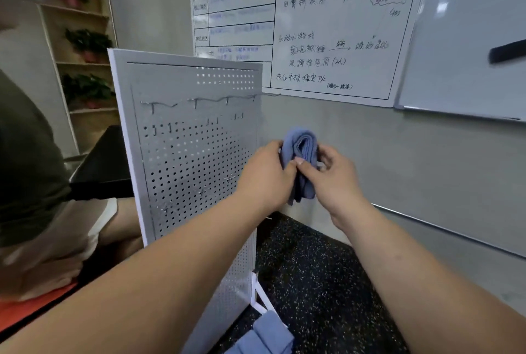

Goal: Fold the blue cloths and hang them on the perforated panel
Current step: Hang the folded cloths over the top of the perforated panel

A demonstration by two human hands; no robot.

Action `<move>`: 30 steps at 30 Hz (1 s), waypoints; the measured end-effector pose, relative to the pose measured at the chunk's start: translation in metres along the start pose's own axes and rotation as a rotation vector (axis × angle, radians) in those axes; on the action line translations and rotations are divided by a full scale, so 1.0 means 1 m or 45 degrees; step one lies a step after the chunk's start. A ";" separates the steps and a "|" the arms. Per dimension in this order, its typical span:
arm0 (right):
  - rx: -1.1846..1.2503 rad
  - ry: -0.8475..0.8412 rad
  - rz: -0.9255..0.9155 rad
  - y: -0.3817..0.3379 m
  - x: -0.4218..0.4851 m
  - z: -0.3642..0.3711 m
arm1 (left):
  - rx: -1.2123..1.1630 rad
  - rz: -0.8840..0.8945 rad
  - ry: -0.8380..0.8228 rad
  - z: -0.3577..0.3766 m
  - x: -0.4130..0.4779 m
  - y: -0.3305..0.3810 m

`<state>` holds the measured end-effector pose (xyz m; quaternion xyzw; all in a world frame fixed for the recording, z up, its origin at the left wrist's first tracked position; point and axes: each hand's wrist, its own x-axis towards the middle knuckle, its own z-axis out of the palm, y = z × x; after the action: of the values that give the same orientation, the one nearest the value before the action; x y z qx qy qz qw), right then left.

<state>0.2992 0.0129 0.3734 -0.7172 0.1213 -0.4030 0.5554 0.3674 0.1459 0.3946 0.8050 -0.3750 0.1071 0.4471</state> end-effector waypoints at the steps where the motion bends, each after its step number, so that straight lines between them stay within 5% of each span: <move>1: -0.008 -0.017 -0.027 0.000 0.008 0.000 | 0.015 -0.019 -0.003 0.000 0.008 0.001; 8: -0.225 -0.066 -0.204 -0.003 0.053 -0.005 | -0.113 -0.084 0.042 -0.004 0.043 0.011; 30: -0.821 -0.012 -0.618 -0.043 0.175 -0.012 | 0.861 0.086 0.246 -0.036 0.171 0.052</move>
<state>0.3916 -0.0890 0.4897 -0.8643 0.0661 -0.4606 0.1911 0.4561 0.0712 0.5355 0.8808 -0.3006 0.3156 0.1848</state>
